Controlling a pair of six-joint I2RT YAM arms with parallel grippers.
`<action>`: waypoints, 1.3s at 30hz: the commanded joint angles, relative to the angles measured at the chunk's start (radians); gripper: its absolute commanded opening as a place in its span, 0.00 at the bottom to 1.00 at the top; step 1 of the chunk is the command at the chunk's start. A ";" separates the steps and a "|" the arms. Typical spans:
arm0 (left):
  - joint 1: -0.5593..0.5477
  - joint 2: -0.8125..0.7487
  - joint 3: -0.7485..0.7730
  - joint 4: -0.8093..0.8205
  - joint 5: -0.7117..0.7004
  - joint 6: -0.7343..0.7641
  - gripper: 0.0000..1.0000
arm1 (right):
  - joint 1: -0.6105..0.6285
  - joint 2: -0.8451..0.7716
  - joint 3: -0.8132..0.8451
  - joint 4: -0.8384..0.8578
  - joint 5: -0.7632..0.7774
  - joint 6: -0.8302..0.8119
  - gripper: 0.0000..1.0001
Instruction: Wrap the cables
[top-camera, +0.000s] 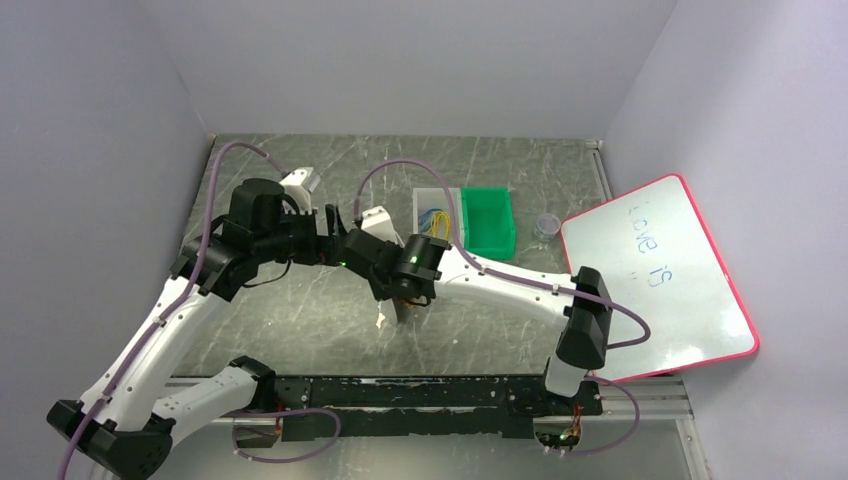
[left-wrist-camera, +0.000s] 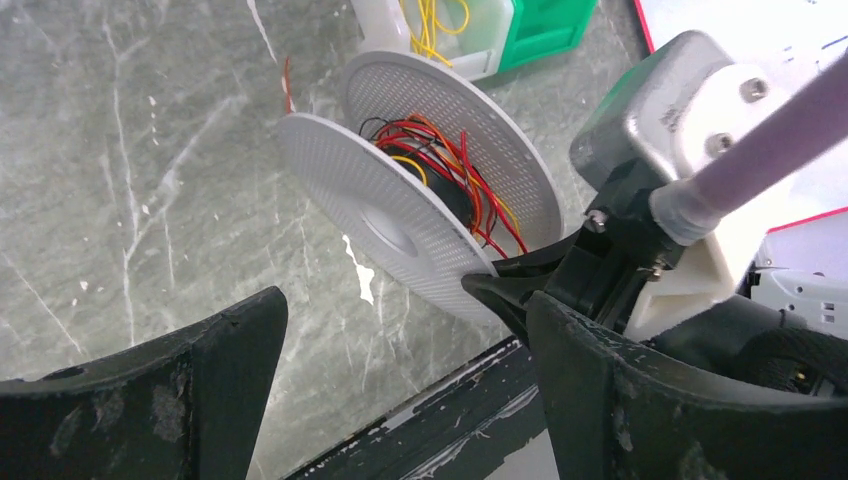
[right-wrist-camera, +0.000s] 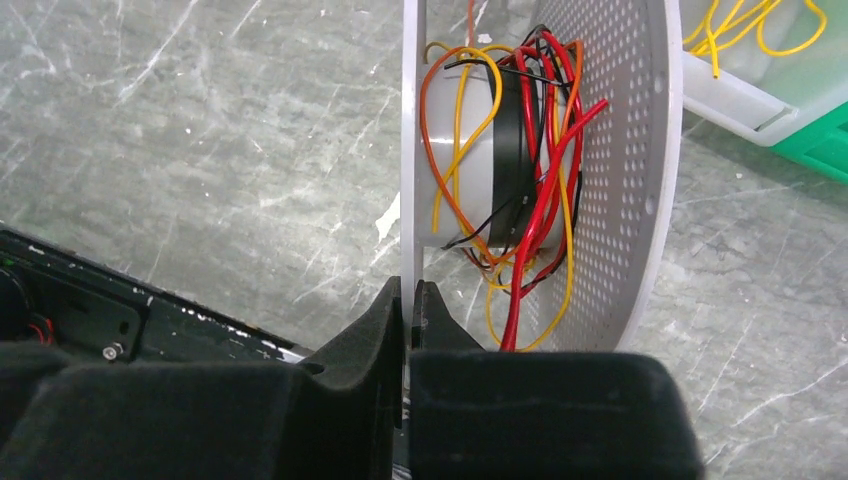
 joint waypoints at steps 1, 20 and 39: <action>-0.005 0.010 -0.029 0.036 0.059 -0.028 0.93 | 0.011 0.018 0.049 0.010 0.060 0.022 0.00; -0.004 0.065 -0.048 0.059 0.080 -0.068 0.93 | 0.019 -0.086 -0.001 0.112 0.082 0.027 0.31; -0.028 0.276 -0.002 0.166 0.121 -0.145 0.93 | 0.021 -0.405 -0.167 0.074 0.285 0.128 0.33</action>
